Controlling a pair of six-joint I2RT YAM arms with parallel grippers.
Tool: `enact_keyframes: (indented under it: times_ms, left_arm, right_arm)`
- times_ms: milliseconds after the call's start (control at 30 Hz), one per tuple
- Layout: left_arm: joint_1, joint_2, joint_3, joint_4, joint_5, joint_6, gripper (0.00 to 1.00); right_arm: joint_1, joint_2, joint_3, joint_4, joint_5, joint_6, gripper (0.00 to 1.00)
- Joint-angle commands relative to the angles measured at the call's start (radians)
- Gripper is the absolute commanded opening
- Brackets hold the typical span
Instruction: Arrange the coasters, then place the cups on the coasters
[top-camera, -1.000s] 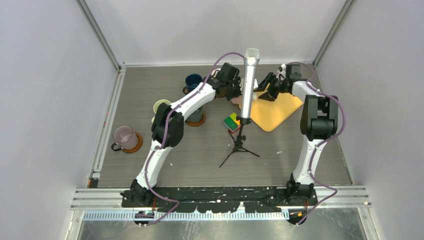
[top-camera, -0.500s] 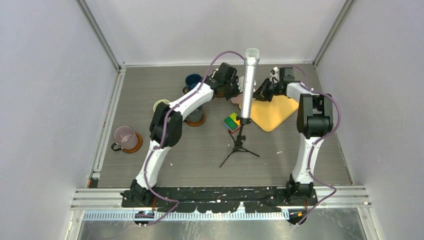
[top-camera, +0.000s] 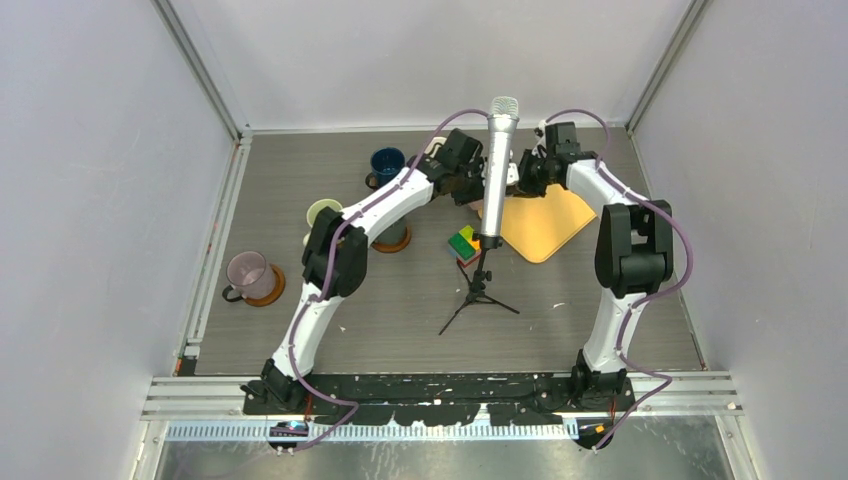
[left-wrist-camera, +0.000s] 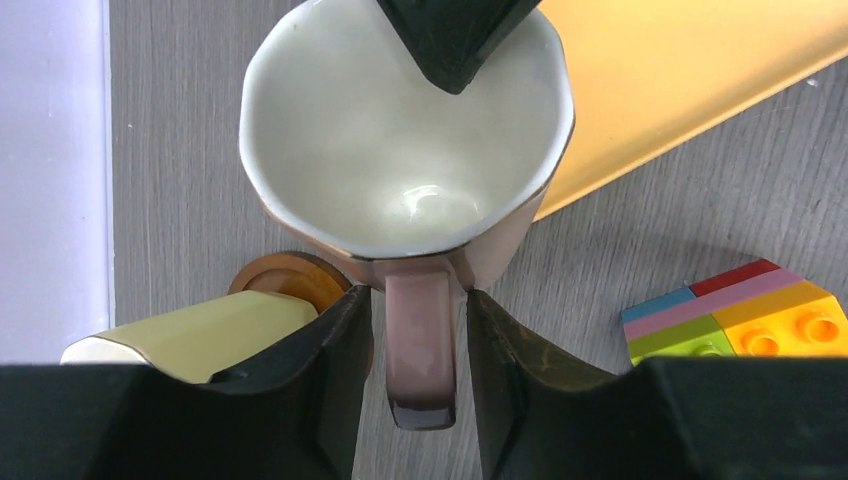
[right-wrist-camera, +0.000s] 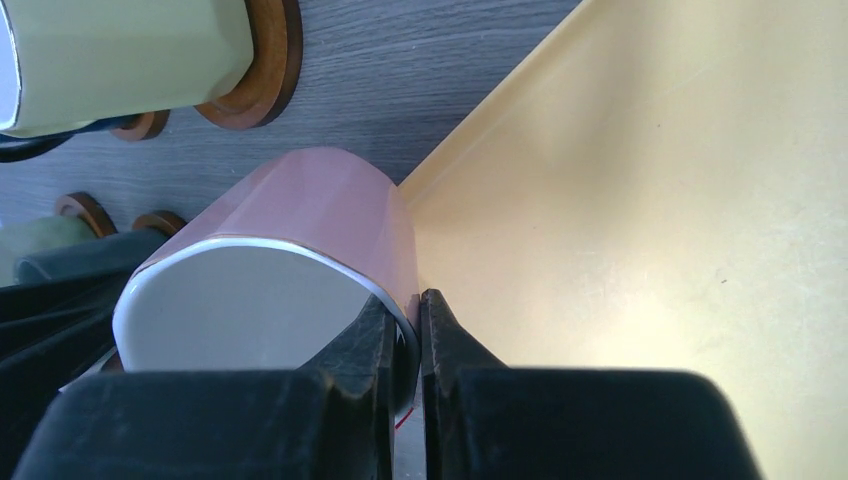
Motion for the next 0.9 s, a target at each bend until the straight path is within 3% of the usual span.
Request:
enact_keyframes:
  times_ms: [0, 167, 400, 867]
  left_arm:
    - [-0.013, -0.043, 0.063, 0.033, 0.014, 0.006, 0.42]
    - [-0.021, -0.019, 0.097, 0.018, 0.013, -0.002, 0.47]
    - [-0.025, 0.013, 0.123, -0.006, 0.002, 0.009, 0.31]
    - [-0.04, 0.1, 0.229, -0.108, -0.095, 0.043, 0.36]
  right_arm:
    - [0.04, -0.089, 0.035, -0.02, 0.02, -0.043, 0.0]
    - [0.051, -0.116, 0.021, -0.016, -0.003, -0.034, 0.0]
    - [0.062, -0.161, 0.005, -0.014, -0.056, -0.023, 0.0]
    - [0.088, -0.201, 0.017, -0.046, -0.054, -0.033, 0.0]
